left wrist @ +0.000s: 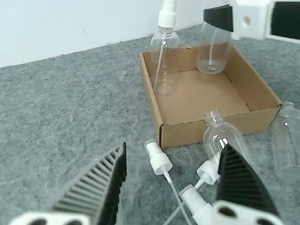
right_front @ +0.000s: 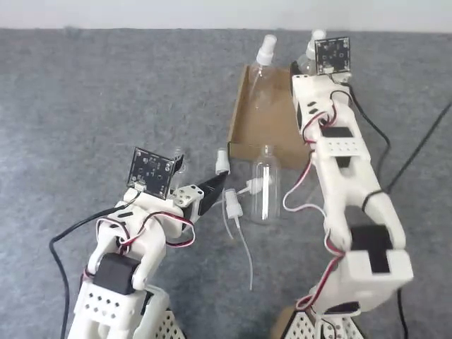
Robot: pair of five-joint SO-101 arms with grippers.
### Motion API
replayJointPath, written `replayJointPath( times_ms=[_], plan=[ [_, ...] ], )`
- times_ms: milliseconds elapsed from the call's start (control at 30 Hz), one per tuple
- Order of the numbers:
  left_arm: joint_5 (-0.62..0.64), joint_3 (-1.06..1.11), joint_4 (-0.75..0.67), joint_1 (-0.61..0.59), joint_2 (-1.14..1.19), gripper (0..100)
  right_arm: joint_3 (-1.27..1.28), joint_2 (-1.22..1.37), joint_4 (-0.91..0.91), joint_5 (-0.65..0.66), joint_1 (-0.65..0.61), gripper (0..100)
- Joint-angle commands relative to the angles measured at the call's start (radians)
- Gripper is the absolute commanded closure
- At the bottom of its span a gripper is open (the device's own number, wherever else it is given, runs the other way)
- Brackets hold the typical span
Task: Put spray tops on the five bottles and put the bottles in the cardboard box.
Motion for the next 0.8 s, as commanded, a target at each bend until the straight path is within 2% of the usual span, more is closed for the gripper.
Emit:
replayJointPath(
  times_ms=[0,133,767],
  plan=[
    [-0.002,-0.008,-0.031,0.005,-0.023,71,-0.124,0.061,-0.061,0.012,0.035,99.2],
    [-0.002,-0.008,-0.031,0.005,-0.023,71,-0.127,0.130,-0.148,0.014,0.064,99.2],
    [-0.002,-0.007,-0.031,0.005,-0.023,71,-0.127,0.188,-0.153,0.012,0.035,98.7]
  ],
)
